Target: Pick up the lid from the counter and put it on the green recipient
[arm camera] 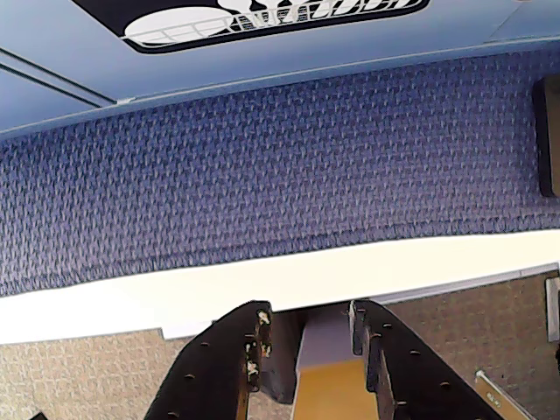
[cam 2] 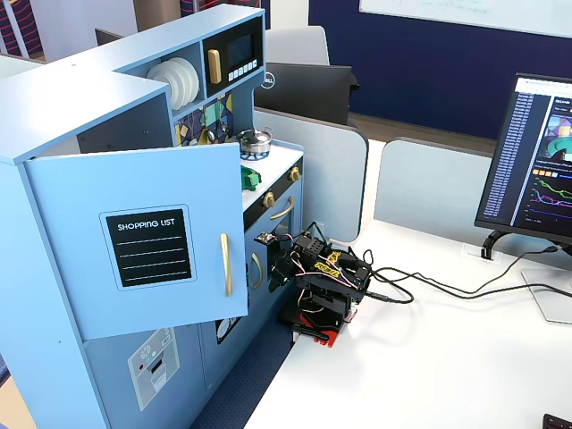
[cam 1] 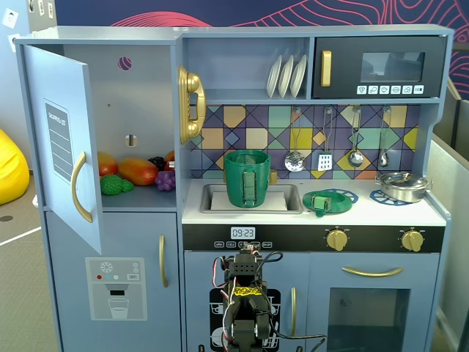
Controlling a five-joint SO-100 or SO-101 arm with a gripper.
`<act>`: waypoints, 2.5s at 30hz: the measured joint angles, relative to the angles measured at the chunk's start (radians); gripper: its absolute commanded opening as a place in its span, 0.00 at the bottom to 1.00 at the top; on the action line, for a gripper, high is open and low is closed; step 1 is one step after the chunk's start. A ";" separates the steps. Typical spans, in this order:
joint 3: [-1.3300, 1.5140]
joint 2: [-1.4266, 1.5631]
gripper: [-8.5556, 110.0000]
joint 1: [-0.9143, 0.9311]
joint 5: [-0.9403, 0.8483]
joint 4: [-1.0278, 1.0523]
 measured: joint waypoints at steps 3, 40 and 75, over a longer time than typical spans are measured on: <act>0.000 0.000 0.07 0.040 -0.009 0.000; -0.442 -0.373 0.46 0.541 -0.080 -1.034; -0.933 -1.111 0.41 0.611 -0.140 -1.272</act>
